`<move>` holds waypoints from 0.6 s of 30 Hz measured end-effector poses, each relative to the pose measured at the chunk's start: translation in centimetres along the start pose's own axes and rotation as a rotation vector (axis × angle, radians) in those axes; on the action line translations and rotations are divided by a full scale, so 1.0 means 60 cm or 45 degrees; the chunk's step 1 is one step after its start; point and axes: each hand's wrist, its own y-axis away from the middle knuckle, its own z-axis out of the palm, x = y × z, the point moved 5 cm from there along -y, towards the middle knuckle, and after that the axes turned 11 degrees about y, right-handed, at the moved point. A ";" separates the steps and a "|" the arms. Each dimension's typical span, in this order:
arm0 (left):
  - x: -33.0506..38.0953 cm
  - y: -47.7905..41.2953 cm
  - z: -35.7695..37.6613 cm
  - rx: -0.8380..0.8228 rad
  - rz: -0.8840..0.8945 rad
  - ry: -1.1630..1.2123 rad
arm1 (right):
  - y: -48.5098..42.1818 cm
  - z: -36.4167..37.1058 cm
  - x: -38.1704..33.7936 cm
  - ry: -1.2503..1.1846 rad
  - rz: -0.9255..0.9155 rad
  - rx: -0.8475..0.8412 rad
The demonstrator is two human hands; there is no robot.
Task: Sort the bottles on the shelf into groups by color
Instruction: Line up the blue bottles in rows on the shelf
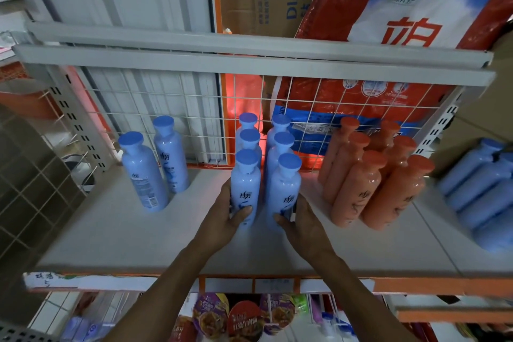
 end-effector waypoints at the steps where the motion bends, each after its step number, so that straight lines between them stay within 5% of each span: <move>1: -0.002 0.000 0.000 -0.002 0.002 0.002 | 0.003 0.002 0.003 0.019 0.028 -0.019; 10: -0.017 0.010 -0.023 -0.020 0.034 -0.063 | 0.070 0.021 -0.007 0.270 0.150 -0.012; 18: -0.037 0.090 -0.167 0.572 0.033 -0.415 | 0.058 0.118 -0.140 0.269 -0.250 -0.302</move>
